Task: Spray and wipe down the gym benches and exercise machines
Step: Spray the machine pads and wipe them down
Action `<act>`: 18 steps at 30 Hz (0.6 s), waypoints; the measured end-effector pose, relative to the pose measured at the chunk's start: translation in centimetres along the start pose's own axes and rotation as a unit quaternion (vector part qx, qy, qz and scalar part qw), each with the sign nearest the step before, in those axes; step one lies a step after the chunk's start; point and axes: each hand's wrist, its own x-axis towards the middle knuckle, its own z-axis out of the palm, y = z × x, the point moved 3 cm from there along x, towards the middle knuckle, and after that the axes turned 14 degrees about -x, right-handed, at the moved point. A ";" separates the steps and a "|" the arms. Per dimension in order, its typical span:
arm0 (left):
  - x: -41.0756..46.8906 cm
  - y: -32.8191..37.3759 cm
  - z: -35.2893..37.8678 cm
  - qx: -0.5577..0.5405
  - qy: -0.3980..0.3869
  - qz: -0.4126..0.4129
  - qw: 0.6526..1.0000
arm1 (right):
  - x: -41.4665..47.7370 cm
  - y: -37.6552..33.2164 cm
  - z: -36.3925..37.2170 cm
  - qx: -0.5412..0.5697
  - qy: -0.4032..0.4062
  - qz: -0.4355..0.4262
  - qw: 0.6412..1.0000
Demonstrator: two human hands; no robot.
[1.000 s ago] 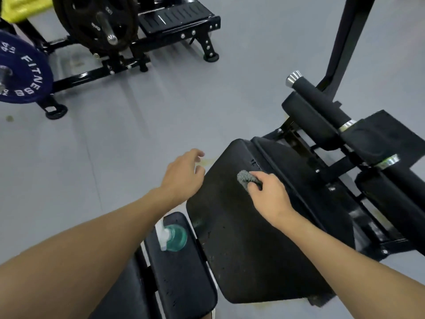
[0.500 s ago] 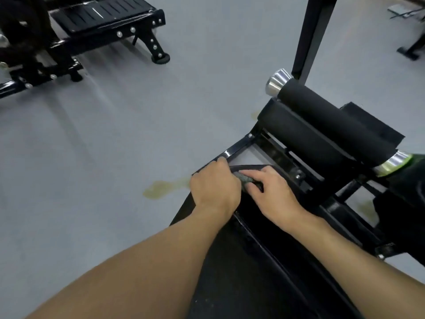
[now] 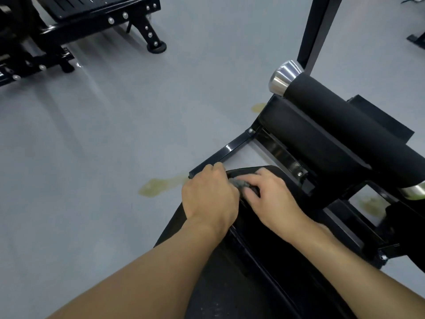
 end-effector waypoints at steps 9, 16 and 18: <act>0.1 0.0 0.3 0.034 0.004 0.008 0.999 | -0.9 1.1 0.4 -0.015 -0.002 0.013 1.000; 0.2 0.0 0.3 0.040 0.011 -0.002 0.999 | 5.2 1.8 2.2 0.025 -0.015 0.086 0.996; 0.3 0.0 0.4 0.032 0.006 -0.001 0.999 | 2.8 2.3 1.7 0.008 0.001 0.045 0.999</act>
